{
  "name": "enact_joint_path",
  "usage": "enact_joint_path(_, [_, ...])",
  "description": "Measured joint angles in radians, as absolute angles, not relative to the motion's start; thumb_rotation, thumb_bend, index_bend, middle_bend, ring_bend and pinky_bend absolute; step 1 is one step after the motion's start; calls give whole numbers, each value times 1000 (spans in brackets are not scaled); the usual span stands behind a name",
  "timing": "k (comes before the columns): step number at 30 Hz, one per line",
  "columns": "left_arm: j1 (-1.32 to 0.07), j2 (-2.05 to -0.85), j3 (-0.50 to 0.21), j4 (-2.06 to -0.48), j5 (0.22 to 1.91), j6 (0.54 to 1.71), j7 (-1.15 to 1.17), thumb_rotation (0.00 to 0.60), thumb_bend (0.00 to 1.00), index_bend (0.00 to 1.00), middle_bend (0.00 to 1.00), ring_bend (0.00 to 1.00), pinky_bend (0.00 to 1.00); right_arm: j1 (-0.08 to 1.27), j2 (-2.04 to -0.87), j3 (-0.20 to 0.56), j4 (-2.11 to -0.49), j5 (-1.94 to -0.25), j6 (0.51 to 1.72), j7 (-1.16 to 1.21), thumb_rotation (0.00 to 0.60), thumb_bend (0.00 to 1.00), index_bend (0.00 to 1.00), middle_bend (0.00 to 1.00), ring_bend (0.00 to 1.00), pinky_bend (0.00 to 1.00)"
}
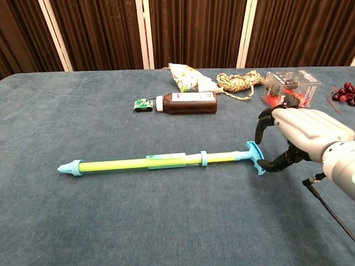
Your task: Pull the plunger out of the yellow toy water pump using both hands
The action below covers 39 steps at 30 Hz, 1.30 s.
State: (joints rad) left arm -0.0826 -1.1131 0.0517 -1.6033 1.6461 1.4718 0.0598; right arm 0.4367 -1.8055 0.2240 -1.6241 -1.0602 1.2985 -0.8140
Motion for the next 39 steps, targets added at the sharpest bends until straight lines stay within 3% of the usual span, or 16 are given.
enact_joint_path(25, [-90,-1109,50,-1610,1623,1456,39,600,5,0,0,0,10,539,-1989,242,-1411,-1049,1286,-814,600,341,449,146,39,0])
enact_joint_path(39, [-91,-1109,51,-1615,1618,1453,39,600,5,0,0,0,10,553,-2005,247,-1344,-1030,1274,-808,600,396,449,147,39,0])
